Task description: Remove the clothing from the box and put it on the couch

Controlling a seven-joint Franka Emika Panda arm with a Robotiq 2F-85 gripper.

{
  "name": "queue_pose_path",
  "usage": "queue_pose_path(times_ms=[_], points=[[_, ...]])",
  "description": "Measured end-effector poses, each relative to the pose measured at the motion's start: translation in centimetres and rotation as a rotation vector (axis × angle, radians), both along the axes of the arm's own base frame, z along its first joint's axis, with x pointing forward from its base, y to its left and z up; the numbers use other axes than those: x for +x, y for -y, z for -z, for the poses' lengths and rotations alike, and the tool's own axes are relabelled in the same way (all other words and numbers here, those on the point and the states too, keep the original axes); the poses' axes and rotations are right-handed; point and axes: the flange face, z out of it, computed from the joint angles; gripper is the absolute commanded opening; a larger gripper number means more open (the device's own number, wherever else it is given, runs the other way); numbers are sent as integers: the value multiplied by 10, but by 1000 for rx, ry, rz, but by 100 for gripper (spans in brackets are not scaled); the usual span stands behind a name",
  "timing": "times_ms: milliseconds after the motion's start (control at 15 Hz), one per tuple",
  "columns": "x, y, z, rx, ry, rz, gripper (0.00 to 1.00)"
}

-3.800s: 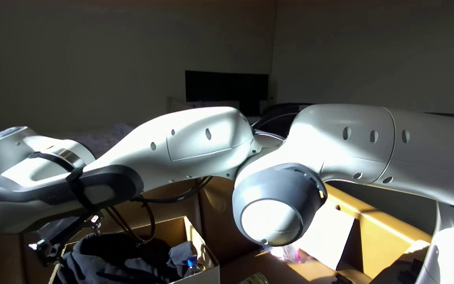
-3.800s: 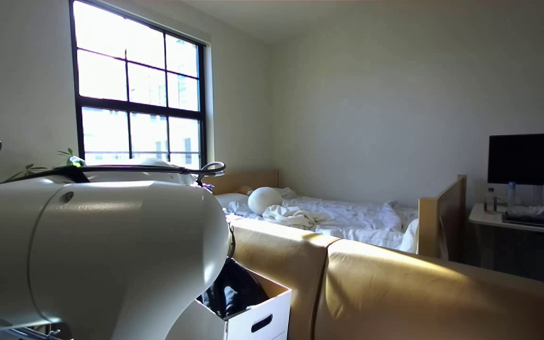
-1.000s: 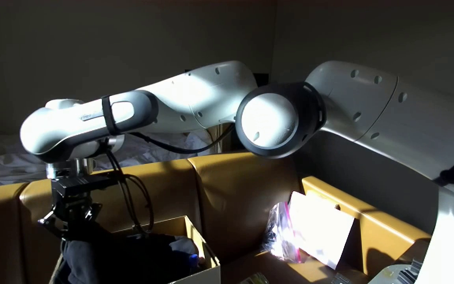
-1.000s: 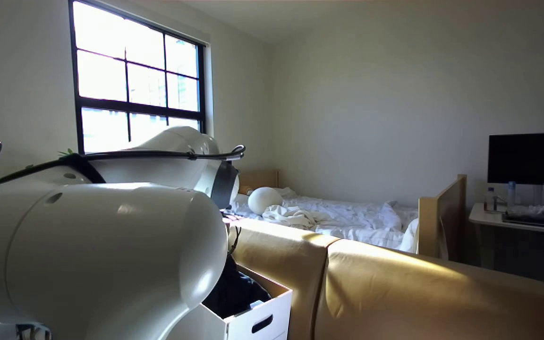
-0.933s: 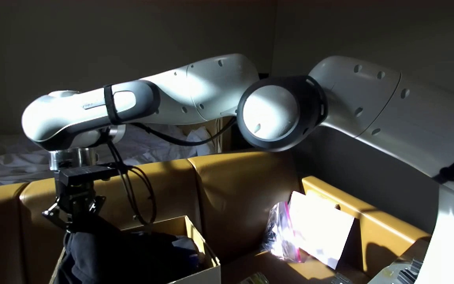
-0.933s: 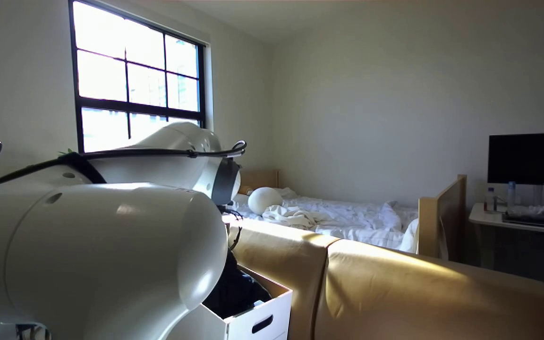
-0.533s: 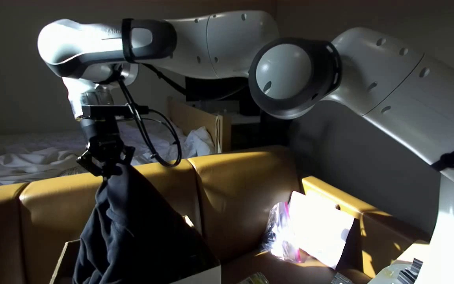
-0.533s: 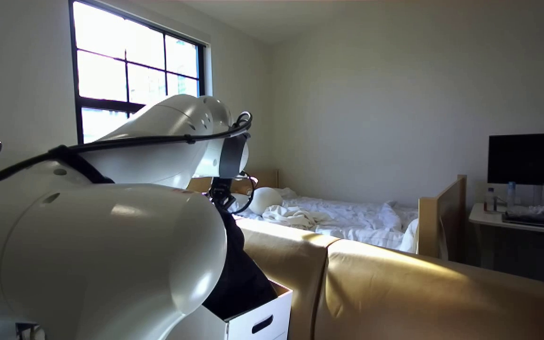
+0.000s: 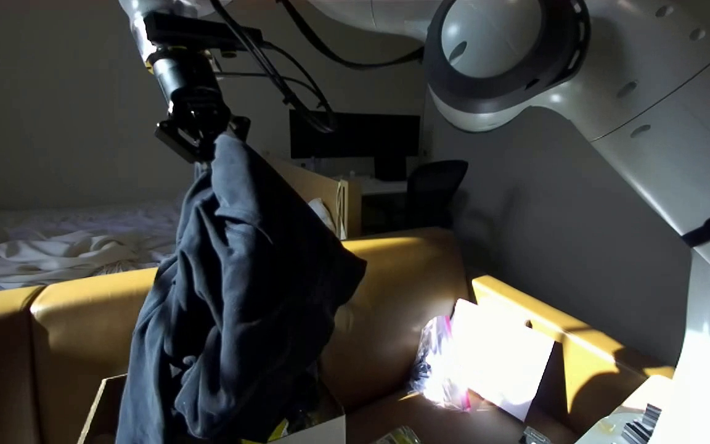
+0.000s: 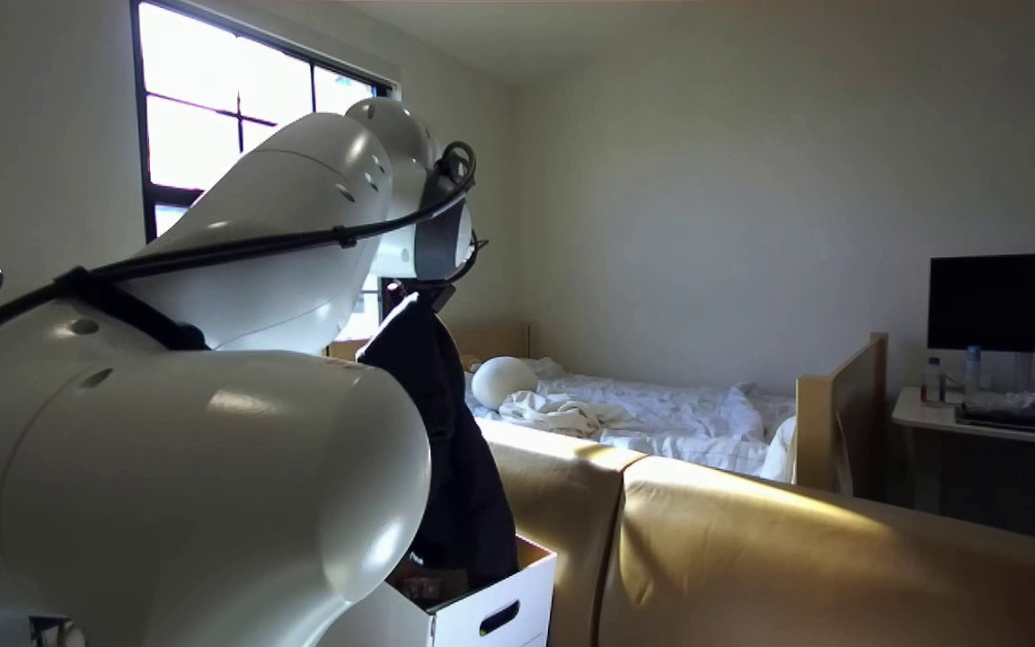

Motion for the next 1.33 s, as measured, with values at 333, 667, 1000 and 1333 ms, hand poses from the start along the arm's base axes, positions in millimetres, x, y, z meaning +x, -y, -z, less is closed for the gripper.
queue_pose_path(times_ms=[333, 667, 1000, 1333], points=[[-7, 77, -90, -203, 174, 102, 5], [-9, 163, -166, -376, 319, 143, 5], [-17, 230, -212, -313, 342, 218, 10], [-18, 233, -212, -303, 330, 217, 5]])
